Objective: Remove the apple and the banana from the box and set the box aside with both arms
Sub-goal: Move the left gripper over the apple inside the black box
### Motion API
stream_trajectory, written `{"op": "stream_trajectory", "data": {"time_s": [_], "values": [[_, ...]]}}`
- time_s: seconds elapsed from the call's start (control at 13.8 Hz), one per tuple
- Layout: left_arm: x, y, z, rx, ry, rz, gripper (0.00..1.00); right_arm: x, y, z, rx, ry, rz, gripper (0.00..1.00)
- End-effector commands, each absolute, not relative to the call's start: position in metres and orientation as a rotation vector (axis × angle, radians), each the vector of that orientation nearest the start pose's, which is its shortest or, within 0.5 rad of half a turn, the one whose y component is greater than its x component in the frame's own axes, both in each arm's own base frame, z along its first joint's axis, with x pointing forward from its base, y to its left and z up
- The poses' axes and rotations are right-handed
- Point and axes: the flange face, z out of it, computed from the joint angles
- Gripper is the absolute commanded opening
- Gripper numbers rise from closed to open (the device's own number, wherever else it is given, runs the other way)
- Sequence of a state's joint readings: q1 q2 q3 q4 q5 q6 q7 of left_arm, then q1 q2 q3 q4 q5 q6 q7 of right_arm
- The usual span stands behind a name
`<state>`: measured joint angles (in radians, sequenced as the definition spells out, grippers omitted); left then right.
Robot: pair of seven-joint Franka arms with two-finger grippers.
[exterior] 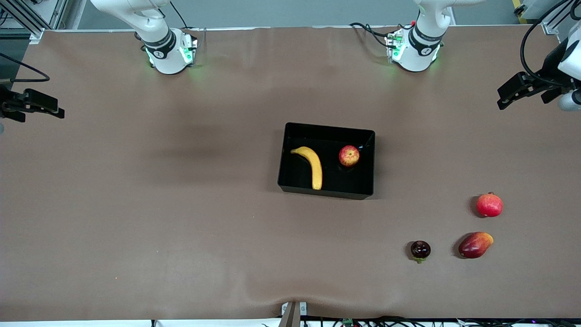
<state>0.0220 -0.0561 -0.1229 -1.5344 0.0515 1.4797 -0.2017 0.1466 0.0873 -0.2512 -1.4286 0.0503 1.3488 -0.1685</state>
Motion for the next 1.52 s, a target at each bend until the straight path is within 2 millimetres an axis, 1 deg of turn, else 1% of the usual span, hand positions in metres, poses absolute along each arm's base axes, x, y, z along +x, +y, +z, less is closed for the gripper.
{"op": "stream_trajectory", "data": {"time_s": [0.0,0.22,0.29,0.43,0.58,0.65,0.72,0.87,0.94,1.01,1.16,1.3,1.44], "values": [[0.525,-0.054,0.667,-3.090,-0.157,-0.006,1.00,0.555,-0.044,0.630,-3.087,-0.099,0.238,1.00],[0.525,-0.057,0.671,-3.093,-0.161,-0.018,1.00,0.556,-0.046,0.628,-3.081,-0.088,0.236,1.00],[0.529,-0.058,0.668,-3.091,-0.159,-0.012,1.00,0.557,-0.046,0.628,-3.086,-0.092,0.238,1.00],[0.540,-0.061,0.654,-3.099,-0.153,0.028,1.00,0.558,-0.050,0.625,-3.089,-0.080,0.245,1.00],[0.554,-0.068,0.621,-3.093,-0.178,0.122,1.00,0.558,-0.049,0.625,-3.089,-0.082,0.245,1.00],[0.563,-0.084,0.599,-3.093,-0.200,0.177,1.00,0.558,-0.047,0.625,-3.086,-0.087,0.245,1.00],[0.569,-0.104,0.582,-3.088,-0.249,0.208,1.00,0.558,-0.044,0.625,-3.088,-0.094,0.245,1.00],[0.577,-0.153,0.542,-3.059,-0.408,0.227,1.00,0.558,-0.041,0.626,-3.086,-0.104,0.245,1.00],[0.578,-0.174,0.523,-3.044,-0.447,0.224,1.00,0.559,-0.042,0.625,-3.088,-0.101,0.246,1.00],[0.577,-0.197,0.504,-3.039,-0.455,0.218,1.00,0.558,-0.043,0.625,-3.090,-0.099,0.246,1.00],[0.573,-0.231,0.463,-3.027,-0.542,0.201,1.00,0.559,-0.047,0.624,-3.087,-0.089,0.250,1.00],[0.565,-0.268,0.428,-3.011,-0.630,0.187,1.00,0.560,-0.042,0.622,-3.089,-0.101,0.255,1.00],[0.553,-0.300,0.393,-2.967,-0.656,0.173,1.00,0.561,-0.037,0.620,-3.088,-0.113,0.260,1.00]]}}
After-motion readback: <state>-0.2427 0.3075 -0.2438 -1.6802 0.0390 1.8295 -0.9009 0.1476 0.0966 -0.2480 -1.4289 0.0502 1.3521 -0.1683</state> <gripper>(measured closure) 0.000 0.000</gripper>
